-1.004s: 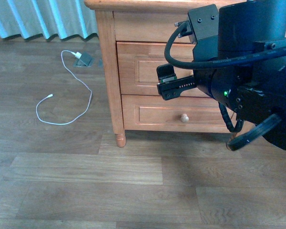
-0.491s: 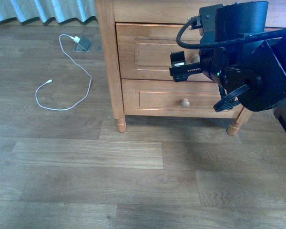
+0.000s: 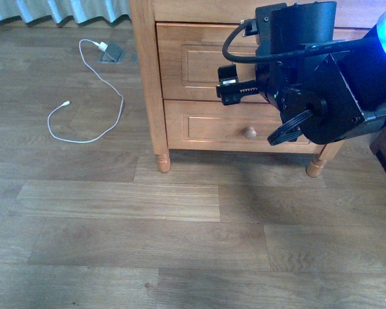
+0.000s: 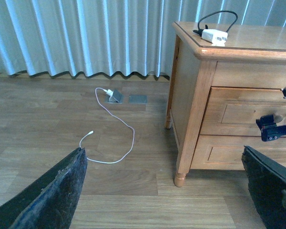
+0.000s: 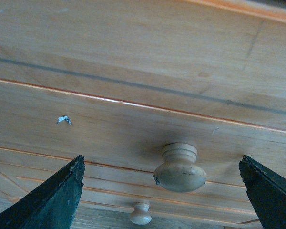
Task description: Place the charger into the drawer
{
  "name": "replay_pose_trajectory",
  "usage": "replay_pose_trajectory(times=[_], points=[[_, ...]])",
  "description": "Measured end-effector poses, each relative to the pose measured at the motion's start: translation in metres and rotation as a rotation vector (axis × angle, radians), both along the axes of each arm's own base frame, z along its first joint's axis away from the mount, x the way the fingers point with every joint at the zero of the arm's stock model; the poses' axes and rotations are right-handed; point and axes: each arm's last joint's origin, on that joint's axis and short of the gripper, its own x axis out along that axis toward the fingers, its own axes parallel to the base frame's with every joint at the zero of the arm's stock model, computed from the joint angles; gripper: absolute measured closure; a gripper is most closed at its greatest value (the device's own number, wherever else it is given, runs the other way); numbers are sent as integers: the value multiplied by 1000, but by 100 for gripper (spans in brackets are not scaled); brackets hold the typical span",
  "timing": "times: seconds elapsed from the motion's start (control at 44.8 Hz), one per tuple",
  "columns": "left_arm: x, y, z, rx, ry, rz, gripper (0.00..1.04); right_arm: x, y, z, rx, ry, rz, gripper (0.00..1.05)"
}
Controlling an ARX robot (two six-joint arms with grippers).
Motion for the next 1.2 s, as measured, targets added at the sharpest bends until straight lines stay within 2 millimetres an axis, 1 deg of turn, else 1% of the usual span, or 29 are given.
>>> replay_pose_trajectory(times=[0.156,0.201,0.29,0.335,0.357,0.446,0.558,0.602,0.736,0.915,1.048,1.138,1.205], points=[[0,0,0,0,0,0,6,0,0,-1,10,-11,-9,8],[0,0,0,0,0,0,6,1,0,-1,11,-14,-14,12],[0,0,0,0,0,0,6,1,-2,0,16,-22,-28,27],[0,0,0,0,0,0,6,2,-3,0,17,-26,-35,38],[0,0,0,0,0,0,6,2,-3,0,17,-26,-35,40],[0,0,0,0,0,0,6,2,-3,0,18,-25,-30,59],[0,0,0,0,0,0,6,2,-3,0,19,-22,-20,76],[0,0,0,0,0,0,6,2,-3,-1,15,-20,-18,80],[0,0,0,0,0,0,6,1,-4,-2,14,-5,-5,81],[0,0,0,0,0,0,6,-6,-8,3,39,48,29,82],[0,0,0,0,0,0,6,-22,-11,9,75,119,43,82],[0,0,0,0,0,0,6,-36,-15,13,100,171,49,82],[0,0,0,0,0,0,6,-51,-18,18,113,225,54,82]])
